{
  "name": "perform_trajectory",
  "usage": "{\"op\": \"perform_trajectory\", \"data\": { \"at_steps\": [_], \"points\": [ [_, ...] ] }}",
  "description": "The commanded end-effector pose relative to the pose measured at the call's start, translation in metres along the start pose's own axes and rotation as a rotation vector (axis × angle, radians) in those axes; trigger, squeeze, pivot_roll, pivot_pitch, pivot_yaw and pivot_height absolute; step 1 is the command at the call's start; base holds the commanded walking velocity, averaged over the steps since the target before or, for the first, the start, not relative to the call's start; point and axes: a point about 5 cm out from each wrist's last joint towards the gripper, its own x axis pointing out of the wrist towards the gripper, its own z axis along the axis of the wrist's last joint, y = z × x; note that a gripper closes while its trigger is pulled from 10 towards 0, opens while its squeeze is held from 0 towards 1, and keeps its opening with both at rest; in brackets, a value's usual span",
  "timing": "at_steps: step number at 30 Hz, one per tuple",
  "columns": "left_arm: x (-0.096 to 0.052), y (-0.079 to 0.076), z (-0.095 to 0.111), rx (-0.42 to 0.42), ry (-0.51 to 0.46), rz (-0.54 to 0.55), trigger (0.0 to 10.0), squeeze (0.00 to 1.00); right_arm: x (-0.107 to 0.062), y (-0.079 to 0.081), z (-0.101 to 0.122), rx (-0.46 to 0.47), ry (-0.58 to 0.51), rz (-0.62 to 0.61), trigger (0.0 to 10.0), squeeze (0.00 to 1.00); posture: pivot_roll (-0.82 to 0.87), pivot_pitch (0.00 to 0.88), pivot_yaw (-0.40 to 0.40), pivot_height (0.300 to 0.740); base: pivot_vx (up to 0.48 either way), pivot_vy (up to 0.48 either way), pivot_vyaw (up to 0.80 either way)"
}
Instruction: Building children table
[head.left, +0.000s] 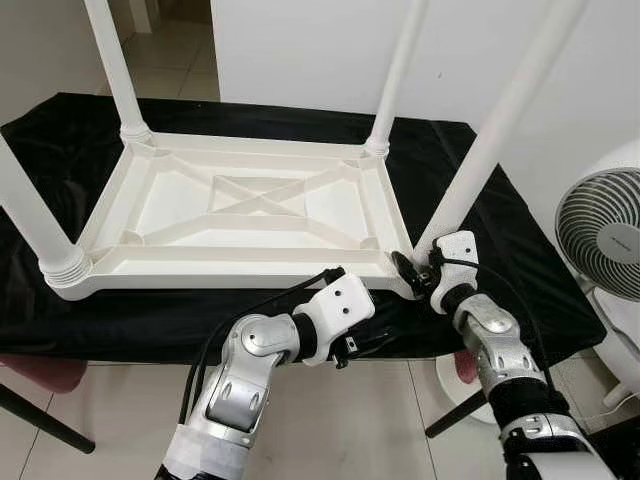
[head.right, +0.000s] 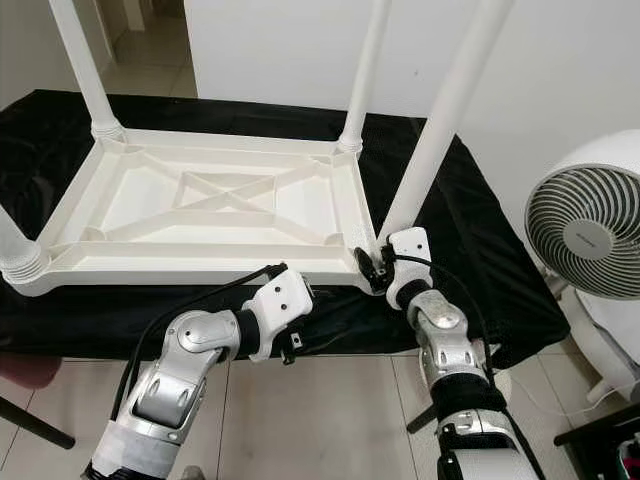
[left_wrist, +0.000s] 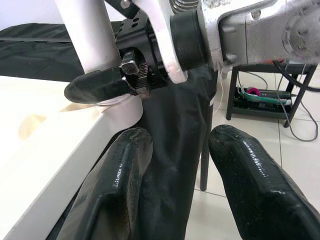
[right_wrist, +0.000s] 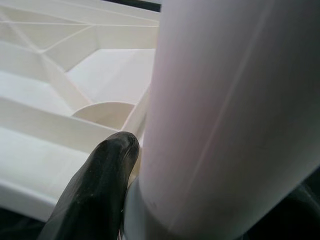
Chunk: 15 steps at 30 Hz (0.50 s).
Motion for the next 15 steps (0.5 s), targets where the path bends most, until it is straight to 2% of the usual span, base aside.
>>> {"op": "perform_trajectory", "data": {
  "at_steps": [1, 2, 3, 4, 6, 9, 11, 15],
  "points": [
    [0.008, 0.004, 0.007, -0.034, -0.046, 0.224, 10.0, 0.00, -0.008, -0.002, -0.017, 0.065, 0.074, -0.132, 0.0, 0.00, 0.10, 0.017, -0.078, 0.740, 0.000, 0.000, 0.00],
    [0.008, 0.004, 0.007, -0.034, -0.046, 0.224, 10.0, 0.00, -0.008, -0.002, -0.017, 0.065, 0.074, -0.132, 0.0, 0.00, 0.10, 0.017, -0.078, 0.740, 0.000, 0.000, 0.00],
    [0.008, 0.003, 0.007, -0.036, -0.046, 0.223, 10.0, 0.00, -0.013, 0.003, -0.016, 0.103, 0.064, -0.232, 0.0, 0.00, 0.10, 0.021, -0.078, 0.740, 0.000, 0.000, 0.00],
    [0.008, 0.003, 0.007, -0.036, -0.046, 0.223, 10.0, 0.00, -0.013, 0.003, -0.016, 0.103, 0.064, -0.232, 0.0, 0.00, 0.10, 0.021, -0.078, 0.740, 0.000, 0.000, 0.00],
    [0.009, 0.001, 0.006, -0.039, -0.046, 0.218, 10.0, 0.00, -0.026, 0.019, -0.012, 0.162, 0.016, -0.395, 0.0, 0.00, 0.09, 0.024, -0.080, 0.740, 0.000, 0.000, 0.00],
    [0.009, 0.001, 0.006, -0.040, -0.046, 0.217, 10.0, 0.00, -0.030, 0.023, -0.011, 0.175, 0.002, -0.432, 0.0, 0.00, 0.09, 0.026, -0.081, 0.740, 0.000, 0.000, 0.00],
    [0.009, 0.000, 0.006, -0.042, -0.047, 0.215, 10.0, 0.00, -0.034, 0.036, -0.011, 0.207, 0.015, -0.460, 0.0, 0.00, 0.09, 0.032, -0.083, 0.740, 0.000, 0.000, 0.00],
    [0.010, 0.000, 0.006, -0.044, -0.048, 0.213, 10.0, 0.00, -0.035, 0.045, -0.012, 0.218, 0.027, -0.465, 0.0, 0.00, 0.09, 0.033, -0.085, 0.740, 0.000, 0.000, 0.00]
  ]
}}
